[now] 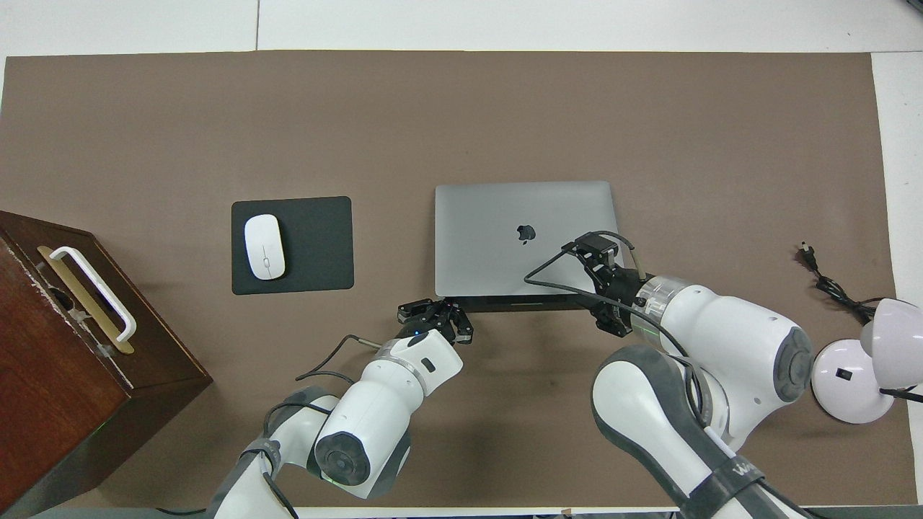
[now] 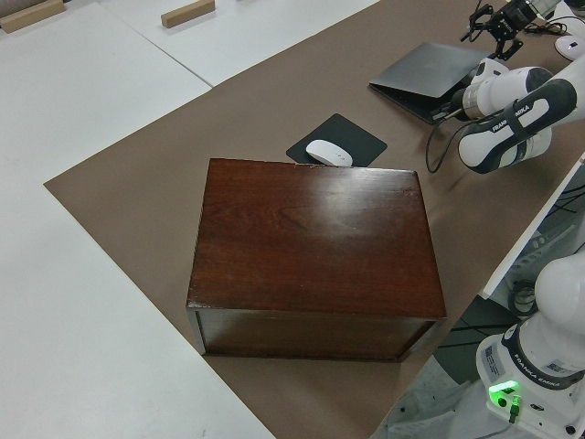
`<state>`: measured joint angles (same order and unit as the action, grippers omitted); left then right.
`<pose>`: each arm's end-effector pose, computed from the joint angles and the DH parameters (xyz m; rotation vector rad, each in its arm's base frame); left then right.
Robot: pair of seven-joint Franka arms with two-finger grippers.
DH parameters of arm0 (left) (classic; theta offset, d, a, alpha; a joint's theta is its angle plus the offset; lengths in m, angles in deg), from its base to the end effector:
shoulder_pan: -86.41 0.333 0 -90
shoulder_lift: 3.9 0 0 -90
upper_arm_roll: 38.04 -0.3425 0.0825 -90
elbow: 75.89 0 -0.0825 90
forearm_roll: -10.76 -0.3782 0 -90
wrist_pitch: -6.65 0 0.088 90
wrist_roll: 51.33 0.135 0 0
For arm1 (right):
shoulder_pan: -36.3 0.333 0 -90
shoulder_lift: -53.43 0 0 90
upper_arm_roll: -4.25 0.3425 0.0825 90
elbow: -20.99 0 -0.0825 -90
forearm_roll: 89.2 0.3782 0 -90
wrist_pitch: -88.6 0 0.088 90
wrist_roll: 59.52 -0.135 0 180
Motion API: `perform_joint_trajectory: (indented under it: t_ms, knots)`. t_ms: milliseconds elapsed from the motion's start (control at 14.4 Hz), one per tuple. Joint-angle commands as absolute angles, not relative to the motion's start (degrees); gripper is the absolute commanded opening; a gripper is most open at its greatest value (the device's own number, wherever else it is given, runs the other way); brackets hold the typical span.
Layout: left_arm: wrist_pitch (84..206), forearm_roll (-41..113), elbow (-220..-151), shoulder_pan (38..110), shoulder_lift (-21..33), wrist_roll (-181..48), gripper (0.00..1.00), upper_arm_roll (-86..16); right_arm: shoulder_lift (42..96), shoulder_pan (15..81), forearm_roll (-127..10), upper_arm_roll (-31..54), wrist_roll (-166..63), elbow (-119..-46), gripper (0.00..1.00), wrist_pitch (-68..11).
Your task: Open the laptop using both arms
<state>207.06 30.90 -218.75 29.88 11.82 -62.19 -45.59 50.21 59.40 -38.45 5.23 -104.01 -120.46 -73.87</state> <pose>0.3848 -0.3753 0.2764 2.6305 -0.4077 0.8975 0.4705 0.1736 0.3550 -2.1526 1.4010 -0.1010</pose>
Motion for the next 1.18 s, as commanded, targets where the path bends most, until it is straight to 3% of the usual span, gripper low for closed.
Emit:
perform_joint_trajectory:
  t_ms: [0, 1110]
  knots:
    - [207.6, 32.3, -217.2, 30.0, 16.5, -62.0, 0.0, -45.9, 51.9, 58.3, -37.0, 5.6, -101.1, -118.5, 1.0, -74.7]
    - [207.6, 32.2, -217.2, 30.0, 17.1, -61.8, 0.0, -45.9, 51.8, 60.8, -36.8, 5.7, -102.9, -121.0, 1.0, -72.3]
